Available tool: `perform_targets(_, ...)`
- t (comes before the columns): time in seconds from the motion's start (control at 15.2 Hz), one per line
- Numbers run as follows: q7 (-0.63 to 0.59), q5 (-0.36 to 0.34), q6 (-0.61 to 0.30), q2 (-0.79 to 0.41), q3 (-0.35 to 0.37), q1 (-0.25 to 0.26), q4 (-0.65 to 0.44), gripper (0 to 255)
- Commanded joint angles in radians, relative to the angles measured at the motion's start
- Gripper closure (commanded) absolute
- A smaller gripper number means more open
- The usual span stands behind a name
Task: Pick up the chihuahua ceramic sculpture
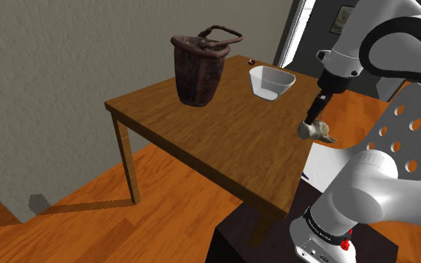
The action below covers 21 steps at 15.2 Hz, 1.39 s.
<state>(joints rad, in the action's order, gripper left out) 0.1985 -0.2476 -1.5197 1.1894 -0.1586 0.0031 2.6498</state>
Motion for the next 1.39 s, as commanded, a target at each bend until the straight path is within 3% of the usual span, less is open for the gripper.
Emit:
perform_targets(0.0,0.077,-0.059,0.007,0.084,-0.051,-0.011,0.052,0)
perform_targets(0.46,0.363,-0.296,0.043,0.336,-0.273,-0.085,0.171,0)
perform_targets(1.12,0.386,-0.376,-0.001,0.409,-0.358,-0.136,0.285,0)
perform_targets(1.19,0.387,-0.377,-0.002,0.410,-0.360,-0.137,0.286,255)
perform_targets(1.32,0.387,-0.377,-0.002,0.409,-0.359,-0.137,0.285,255)
